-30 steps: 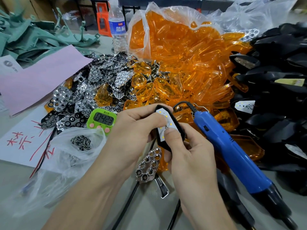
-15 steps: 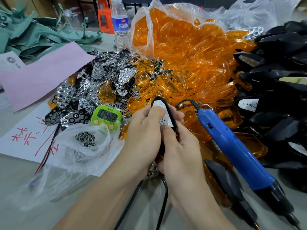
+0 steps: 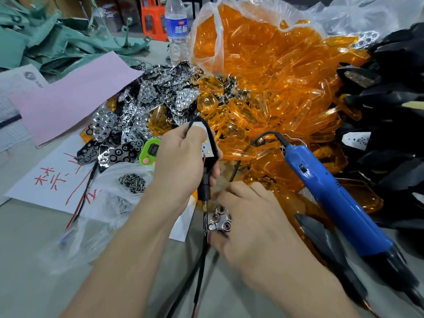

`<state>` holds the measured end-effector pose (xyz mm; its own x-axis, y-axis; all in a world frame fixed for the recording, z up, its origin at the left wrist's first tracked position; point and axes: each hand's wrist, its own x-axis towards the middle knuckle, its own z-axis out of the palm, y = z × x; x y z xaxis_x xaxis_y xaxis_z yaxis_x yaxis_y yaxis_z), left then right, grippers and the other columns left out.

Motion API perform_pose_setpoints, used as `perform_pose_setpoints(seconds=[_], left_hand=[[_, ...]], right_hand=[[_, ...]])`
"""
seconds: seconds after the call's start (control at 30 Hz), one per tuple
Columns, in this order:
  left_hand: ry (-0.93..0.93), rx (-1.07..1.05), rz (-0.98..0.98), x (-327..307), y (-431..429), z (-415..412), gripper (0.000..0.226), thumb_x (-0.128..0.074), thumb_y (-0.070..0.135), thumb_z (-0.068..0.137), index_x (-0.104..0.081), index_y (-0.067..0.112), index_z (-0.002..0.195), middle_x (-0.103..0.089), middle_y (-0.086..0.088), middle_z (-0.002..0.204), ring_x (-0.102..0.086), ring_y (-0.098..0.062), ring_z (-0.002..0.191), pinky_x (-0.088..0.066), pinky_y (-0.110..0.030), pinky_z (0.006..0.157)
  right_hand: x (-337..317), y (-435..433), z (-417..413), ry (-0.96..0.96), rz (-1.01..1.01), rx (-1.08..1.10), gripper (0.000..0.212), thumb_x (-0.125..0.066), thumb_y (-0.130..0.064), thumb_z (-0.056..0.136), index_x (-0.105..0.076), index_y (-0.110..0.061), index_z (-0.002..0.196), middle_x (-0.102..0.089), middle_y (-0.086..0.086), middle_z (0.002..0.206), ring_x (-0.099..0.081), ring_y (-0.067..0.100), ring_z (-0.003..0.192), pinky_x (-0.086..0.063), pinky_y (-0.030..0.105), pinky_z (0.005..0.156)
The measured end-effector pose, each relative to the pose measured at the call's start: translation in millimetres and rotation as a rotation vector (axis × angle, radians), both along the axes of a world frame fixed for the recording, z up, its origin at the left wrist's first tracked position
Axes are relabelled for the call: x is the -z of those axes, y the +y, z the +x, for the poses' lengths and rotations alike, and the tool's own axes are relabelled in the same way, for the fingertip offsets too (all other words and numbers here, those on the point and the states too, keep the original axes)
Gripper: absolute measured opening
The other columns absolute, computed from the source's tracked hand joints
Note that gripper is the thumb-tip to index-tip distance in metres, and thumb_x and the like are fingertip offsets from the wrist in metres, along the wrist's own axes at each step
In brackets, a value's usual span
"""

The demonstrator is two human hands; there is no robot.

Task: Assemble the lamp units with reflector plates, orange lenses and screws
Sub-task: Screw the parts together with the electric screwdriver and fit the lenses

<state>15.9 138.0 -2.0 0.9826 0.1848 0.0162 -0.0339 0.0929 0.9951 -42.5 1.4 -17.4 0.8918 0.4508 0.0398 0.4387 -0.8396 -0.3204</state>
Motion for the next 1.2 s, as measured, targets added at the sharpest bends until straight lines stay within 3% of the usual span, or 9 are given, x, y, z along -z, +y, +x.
perform_pose_setpoints(seconds=[0.1, 0.23, 0.37, 0.43, 0.53, 0.67, 0.83, 1.0, 1.2], left_hand=[[0.007, 0.01, 0.004, 2.6, 1.7, 1.5, 0.021, -0.041, 0.011, 0.095, -0.061, 0.009, 0.087, -0.064, -0.009, 0.064, -0.052, -0.023, 0.042, -0.041, -0.027, 0.039], [-0.007, 0.038, 0.01, 2.2, -1.1, 1.7, 0.024, -0.044, 0.018, 0.085, -0.067, 0.012, 0.086, -0.064, -0.011, 0.066, -0.051, -0.025, 0.042, -0.04, -0.028, 0.039], [-0.002, 0.094, 0.045, 1.2, -4.6, -0.3, 0.028, -0.045, 0.02, 0.085, -0.073, 0.018, 0.087, -0.066, -0.009, 0.07, -0.055, -0.024, 0.047, -0.043, -0.029, 0.042], [0.004, 0.144, 0.048, 0.6, -8.6, -2.4, 0.028, -0.045, 0.018, 0.087, -0.073, 0.018, 0.09, -0.062, -0.01, 0.065, -0.053, -0.025, 0.044, -0.042, -0.027, 0.041], [0.011, 0.231, 0.034, -1.0, -11.8, -5.1, 0.024, -0.049, 0.015, 0.092, -0.072, 0.015, 0.09, -0.056, -0.016, 0.059, -0.052, -0.027, 0.043, -0.04, -0.026, 0.041], [0.069, 0.329, -0.047, -3.4, -11.7, -6.8, 0.036, -0.05, 0.012, 0.096, -0.072, 0.019, 0.068, -0.058, -0.016, 0.059, -0.055, -0.027, 0.045, -0.041, -0.025, 0.039], [0.15, 0.33, -0.096, -5.8, -11.0, -4.3, 0.034, -0.05, 0.014, 0.088, -0.079, 0.023, 0.074, -0.063, -0.015, 0.061, -0.058, -0.026, 0.044, -0.041, -0.026, 0.039], [0.168, 0.334, 0.007, -1.7, -14.9, -7.3, 0.03, -0.052, 0.022, 0.087, -0.072, 0.027, 0.065, -0.063, -0.008, 0.059, -0.06, -0.024, 0.046, -0.04, -0.025, 0.039], [0.213, 0.384, -0.047, -1.3, -14.3, -7.0, 0.028, -0.05, 0.02, 0.102, -0.069, 0.009, 0.086, -0.059, -0.011, 0.063, -0.057, -0.027, 0.046, -0.039, -0.024, 0.039]], right_hand=[[2.7, -0.8, 0.3, -0.04, 0.041, -0.002, 0.053, -0.079, -0.042, 0.075, -0.063, -0.034, 0.125, -0.055, -0.015, 0.117, -0.05, 0.015, 0.103, -0.037, 0.027, 0.088], [-1.3, -11.3, 1.8, -0.068, 0.545, 0.202, 0.062, -0.086, -0.005, 0.069, -0.062, -0.049, 0.105, -0.065, -0.028, 0.097, -0.061, -0.004, 0.088, -0.045, 0.004, 0.076], [-23.5, -31.6, 8.9, -0.01, 1.021, 0.277, 0.041, -0.09, 0.003, 0.067, -0.074, -0.027, 0.09, -0.076, -0.012, 0.083, -0.074, 0.009, 0.071, -0.059, 0.022, 0.06], [-37.8, -40.2, 15.6, 0.06, 1.151, 0.24, 0.026, -0.088, 0.001, 0.069, -0.079, -0.018, 0.083, -0.078, 0.0, 0.079, -0.075, 0.022, 0.072, -0.063, 0.038, 0.063], [-53.5, -47.5, 28.4, 0.209, 1.061, 0.125, 0.016, -0.084, -0.003, 0.077, -0.081, -0.016, 0.086, -0.079, 0.003, 0.082, -0.076, 0.022, 0.077, -0.064, 0.039, 0.072], [-63.9, -49.4, 46.4, 0.255, 0.794, -0.009, 0.015, -0.075, -0.007, 0.09, -0.076, -0.021, 0.087, -0.075, 0.003, 0.073, -0.073, 0.018, 0.065, -0.062, 0.032, 0.062], [-64.4, -48.4, 53.4, 0.174, 0.546, 0.047, 0.011, -0.077, -0.019, 0.089, -0.073, -0.027, 0.084, -0.074, -0.001, 0.069, -0.071, 0.017, 0.062, -0.063, 0.048, 0.062], [-68.4, -37.1, 49.9, 0.03, 0.318, 0.12, 0.013, -0.082, -0.031, 0.083, -0.071, -0.038, 0.079, -0.065, -0.014, 0.061, -0.059, 0.002, 0.054, -0.046, 0.016, 0.044], [-65.4, -41.2, 51.3, 0.063, 0.529, 0.004, 0.034, -0.079, -0.013, 0.085, -0.054, -0.035, 0.092, -0.072, -0.007, 0.07, -0.054, 0.004, 0.049, -0.051, 0.02, 0.05]])
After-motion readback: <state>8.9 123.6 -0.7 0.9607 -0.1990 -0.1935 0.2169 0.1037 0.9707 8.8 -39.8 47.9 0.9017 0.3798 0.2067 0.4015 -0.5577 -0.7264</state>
